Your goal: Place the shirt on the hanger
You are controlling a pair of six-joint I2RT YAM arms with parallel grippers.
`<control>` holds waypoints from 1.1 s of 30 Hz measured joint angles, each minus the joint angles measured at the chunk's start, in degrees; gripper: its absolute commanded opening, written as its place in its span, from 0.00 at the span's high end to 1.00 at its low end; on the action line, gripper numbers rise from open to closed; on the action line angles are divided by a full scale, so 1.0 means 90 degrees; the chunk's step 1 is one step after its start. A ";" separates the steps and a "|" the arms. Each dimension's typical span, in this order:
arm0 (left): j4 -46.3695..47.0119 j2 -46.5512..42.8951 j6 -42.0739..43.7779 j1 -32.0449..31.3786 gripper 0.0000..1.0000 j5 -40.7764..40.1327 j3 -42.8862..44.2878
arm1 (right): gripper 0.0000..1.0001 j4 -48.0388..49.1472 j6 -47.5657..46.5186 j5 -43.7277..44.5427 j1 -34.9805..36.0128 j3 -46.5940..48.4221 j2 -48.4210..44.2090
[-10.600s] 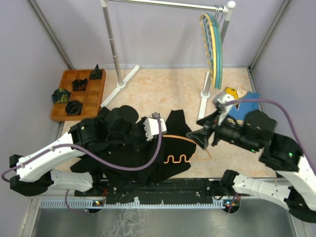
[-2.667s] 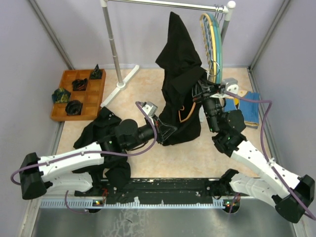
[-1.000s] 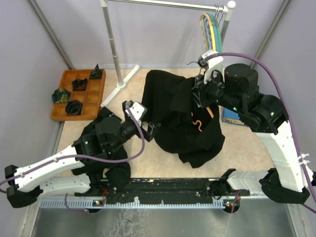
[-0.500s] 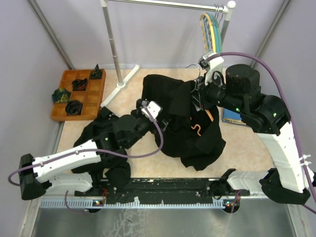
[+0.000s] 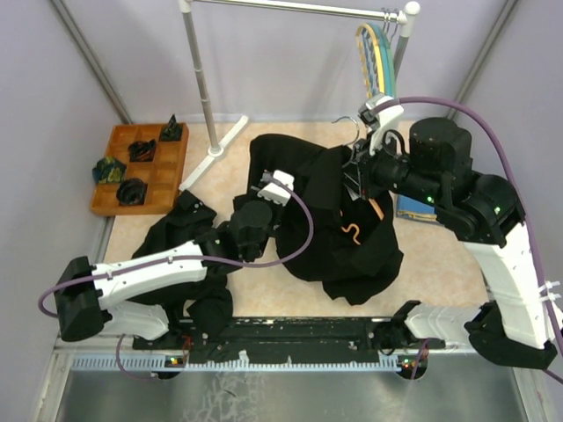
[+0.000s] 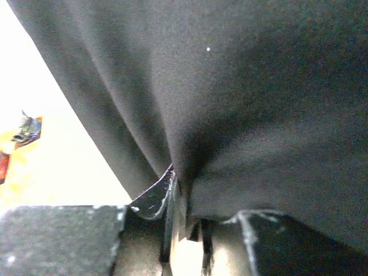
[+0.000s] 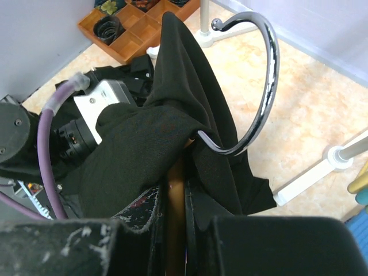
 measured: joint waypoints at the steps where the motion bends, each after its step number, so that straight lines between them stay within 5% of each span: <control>1: 0.0029 -0.0024 0.0005 0.0015 0.89 -0.0102 0.0000 | 1.00 0.0012 -0.0049 -0.0010 0.0000 -0.0019 -0.0046; 4: 0.0034 -0.0124 0.0068 0.0117 1.00 -0.0308 0.0000 | 1.00 0.0053 -0.0202 -0.0015 0.0000 -0.0126 -0.0233; 17: -0.0622 -0.1093 0.0240 0.1309 1.00 -0.0274 0.0714 | 1.00 -0.0019 -0.0988 -0.0301 0.0000 -0.0529 -0.0855; 33: -0.2351 -0.0760 0.0238 0.2399 1.00 0.0600 0.2074 | 1.00 -0.0333 -0.1610 -0.0690 0.0000 -0.0850 -0.1183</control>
